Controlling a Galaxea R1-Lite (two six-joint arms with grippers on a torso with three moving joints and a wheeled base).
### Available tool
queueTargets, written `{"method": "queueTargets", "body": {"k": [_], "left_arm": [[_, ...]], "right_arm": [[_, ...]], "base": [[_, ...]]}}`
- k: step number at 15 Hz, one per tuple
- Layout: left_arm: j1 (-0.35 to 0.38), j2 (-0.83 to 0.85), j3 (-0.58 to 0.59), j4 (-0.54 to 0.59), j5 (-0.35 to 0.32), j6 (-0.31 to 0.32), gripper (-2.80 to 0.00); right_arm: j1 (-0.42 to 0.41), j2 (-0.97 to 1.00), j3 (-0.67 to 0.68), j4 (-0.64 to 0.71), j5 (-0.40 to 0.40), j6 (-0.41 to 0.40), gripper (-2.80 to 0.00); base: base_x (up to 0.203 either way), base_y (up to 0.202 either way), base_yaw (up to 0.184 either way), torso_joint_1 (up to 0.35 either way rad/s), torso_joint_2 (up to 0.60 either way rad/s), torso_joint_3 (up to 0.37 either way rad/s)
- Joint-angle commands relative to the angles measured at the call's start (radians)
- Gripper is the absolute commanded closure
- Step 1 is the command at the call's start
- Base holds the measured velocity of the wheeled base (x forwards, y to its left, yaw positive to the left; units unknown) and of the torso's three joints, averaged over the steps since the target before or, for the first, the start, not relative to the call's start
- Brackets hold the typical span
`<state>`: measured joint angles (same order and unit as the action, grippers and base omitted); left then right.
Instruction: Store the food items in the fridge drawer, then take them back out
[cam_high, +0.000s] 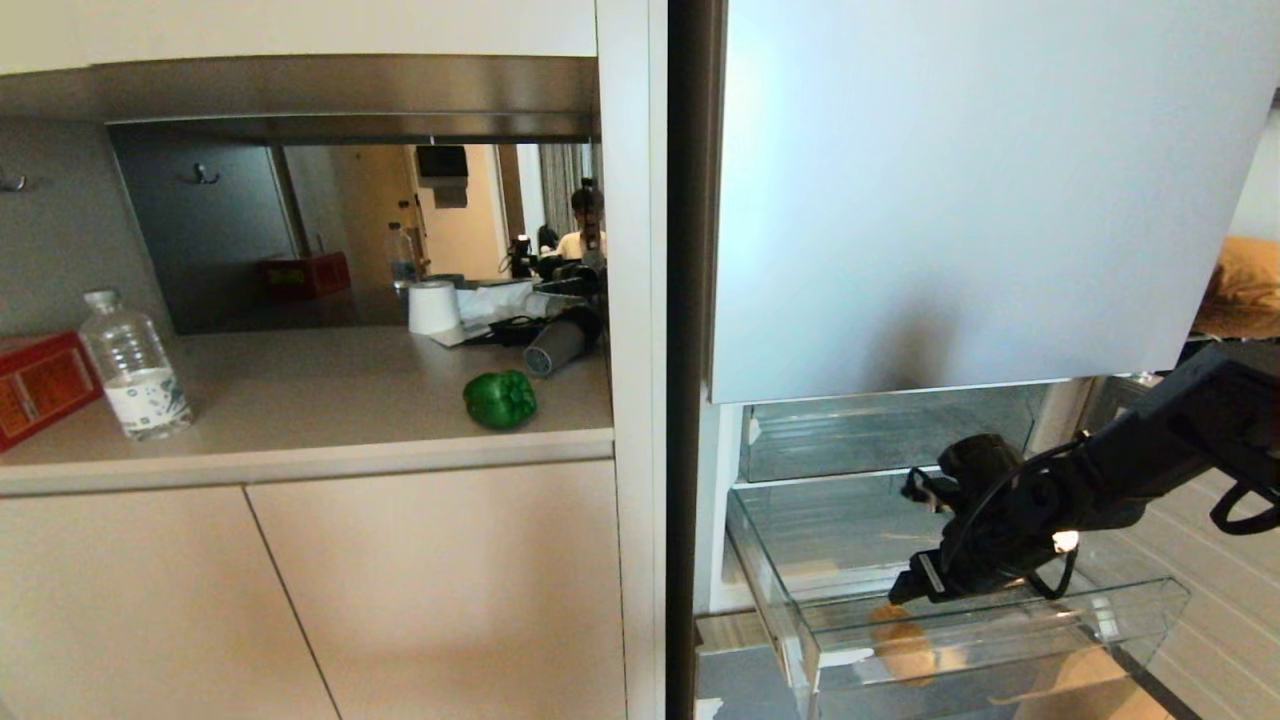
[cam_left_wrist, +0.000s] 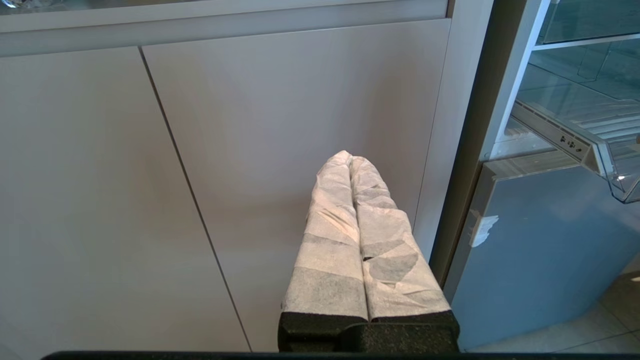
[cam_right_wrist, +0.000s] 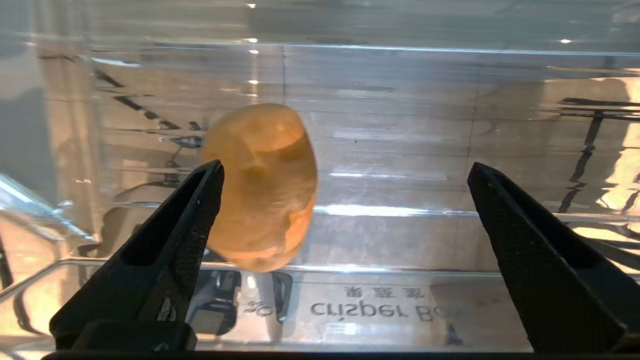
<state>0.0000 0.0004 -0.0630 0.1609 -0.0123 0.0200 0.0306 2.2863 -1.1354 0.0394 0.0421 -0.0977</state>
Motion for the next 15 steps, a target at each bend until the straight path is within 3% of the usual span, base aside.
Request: {"method": "queueTargets", "body": {"k": [1,9,15], "left_arm": [[0.0,-0.002,0.0,0.0,0.0,0.0,0.0],[0.0,-0.002,0.0,0.0,0.0,0.0,0.0],[0.001,-0.002,0.0,0.0,0.0,0.0,0.0]], "right_arm": [[-0.001,0.027,-0.005,0.0,0.001,-0.004,-2.8],[0.022,0.079,-0.067,0.011,0.047,-0.005,-2.8],[0.02,0.125,-0.111,0.095,0.081,-0.005,-2.8]], "base": [[0.0,0.0,0.0,0.0,0.0,0.0],[0.0,0.0,0.0,0.0,0.0,0.0],[0.0,0.0,0.0,0.0,0.0,0.0]]}}
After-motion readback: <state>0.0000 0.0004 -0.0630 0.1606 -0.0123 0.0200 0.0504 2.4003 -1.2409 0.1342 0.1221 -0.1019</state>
